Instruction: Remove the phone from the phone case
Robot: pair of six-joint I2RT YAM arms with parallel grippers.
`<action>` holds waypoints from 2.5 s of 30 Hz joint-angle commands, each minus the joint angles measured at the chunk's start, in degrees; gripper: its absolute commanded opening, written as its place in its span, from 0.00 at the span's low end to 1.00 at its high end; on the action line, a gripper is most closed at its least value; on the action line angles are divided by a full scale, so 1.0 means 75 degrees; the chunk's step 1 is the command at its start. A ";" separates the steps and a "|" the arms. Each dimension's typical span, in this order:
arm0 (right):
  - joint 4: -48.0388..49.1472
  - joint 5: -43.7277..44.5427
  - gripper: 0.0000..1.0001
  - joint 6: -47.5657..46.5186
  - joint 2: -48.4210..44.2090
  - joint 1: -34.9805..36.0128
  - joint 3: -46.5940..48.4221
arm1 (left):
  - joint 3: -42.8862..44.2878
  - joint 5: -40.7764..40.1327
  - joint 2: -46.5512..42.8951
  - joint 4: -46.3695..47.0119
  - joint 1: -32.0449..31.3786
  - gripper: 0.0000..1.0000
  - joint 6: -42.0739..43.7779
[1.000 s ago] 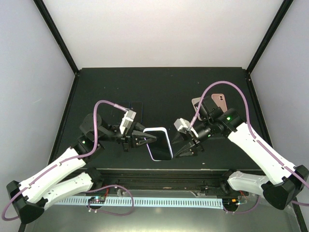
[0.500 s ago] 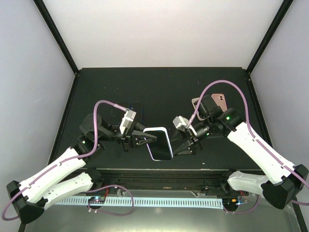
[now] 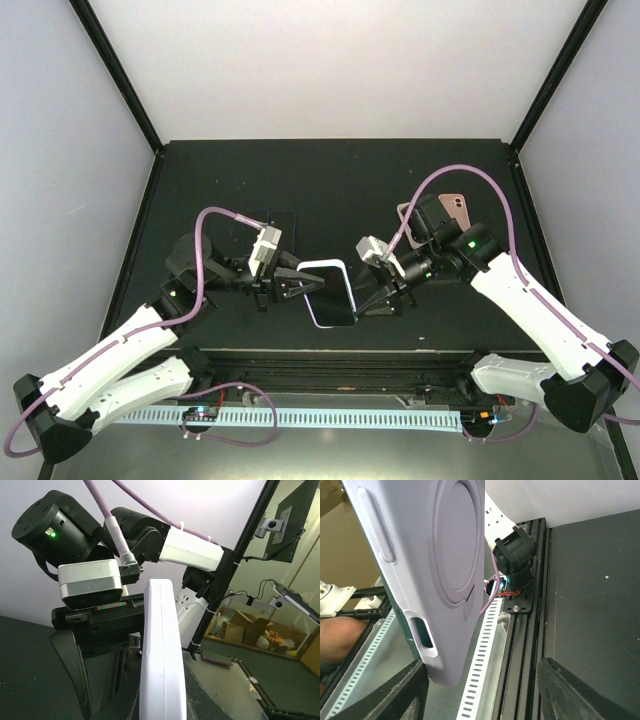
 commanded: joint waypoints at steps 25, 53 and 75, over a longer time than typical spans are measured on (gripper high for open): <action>0.3448 0.1115 0.65 0.2602 -0.0171 0.0005 -0.0236 | -0.0381 -0.0922 0.0206 0.1456 -0.0009 0.02 -0.0976; 0.6324 0.3207 0.01 0.7482 0.0039 -0.1320 -0.3214 | 0.0463 -0.8426 0.2185 -0.1466 -0.0247 0.82 0.1711; 0.6425 0.3920 0.01 0.8976 0.2591 -0.2032 -0.3059 | 0.1277 -0.9661 0.6164 -0.1406 -0.2626 0.70 0.3529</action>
